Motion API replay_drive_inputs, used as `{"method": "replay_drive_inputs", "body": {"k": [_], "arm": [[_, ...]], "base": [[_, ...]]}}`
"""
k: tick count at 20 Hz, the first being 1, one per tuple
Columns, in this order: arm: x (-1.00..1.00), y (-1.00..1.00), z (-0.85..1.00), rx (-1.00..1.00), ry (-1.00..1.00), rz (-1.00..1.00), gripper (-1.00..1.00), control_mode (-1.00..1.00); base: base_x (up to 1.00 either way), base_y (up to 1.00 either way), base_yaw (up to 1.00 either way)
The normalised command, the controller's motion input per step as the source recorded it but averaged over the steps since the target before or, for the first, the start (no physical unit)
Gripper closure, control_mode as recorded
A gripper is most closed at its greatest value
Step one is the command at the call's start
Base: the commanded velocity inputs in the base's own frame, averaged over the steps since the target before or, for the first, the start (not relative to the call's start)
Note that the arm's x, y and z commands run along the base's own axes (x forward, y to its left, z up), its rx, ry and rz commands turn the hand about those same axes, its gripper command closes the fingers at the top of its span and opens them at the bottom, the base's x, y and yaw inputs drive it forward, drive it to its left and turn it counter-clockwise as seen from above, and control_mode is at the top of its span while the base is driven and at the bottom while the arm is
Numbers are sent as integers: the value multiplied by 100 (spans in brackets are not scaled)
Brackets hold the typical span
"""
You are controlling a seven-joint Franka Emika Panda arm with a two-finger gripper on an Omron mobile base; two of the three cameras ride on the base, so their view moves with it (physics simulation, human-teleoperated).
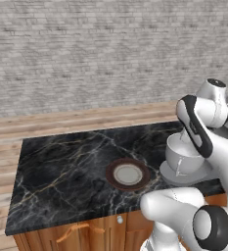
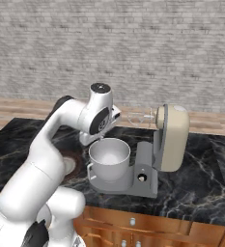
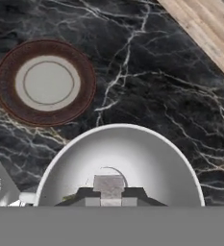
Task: Add butter and sugar cubes to the stand mixer bowl and then turn on the stand mixer to begin making frosting.
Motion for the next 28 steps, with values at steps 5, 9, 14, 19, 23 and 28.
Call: {"method": "replay_drive_inputs", "body": {"k": [5,9,14,19,23,28], "arm": [[6,-12,-36,-14,12,0,100,-100],[3,-4,-42,-11,13,0,100,-100],[3,-8,-39,-10,12,0,100,-100],[4,-8,-31,-6,12,0,100,-100],[0,-6,-22,0,11,0,100,-100],[1,-6,-29,0,12,0,100,-100]], "base": [[0,0,0],[0,0,0],[0,0,0],[0,0,0],[0,0,0],[0,0,0]]}}
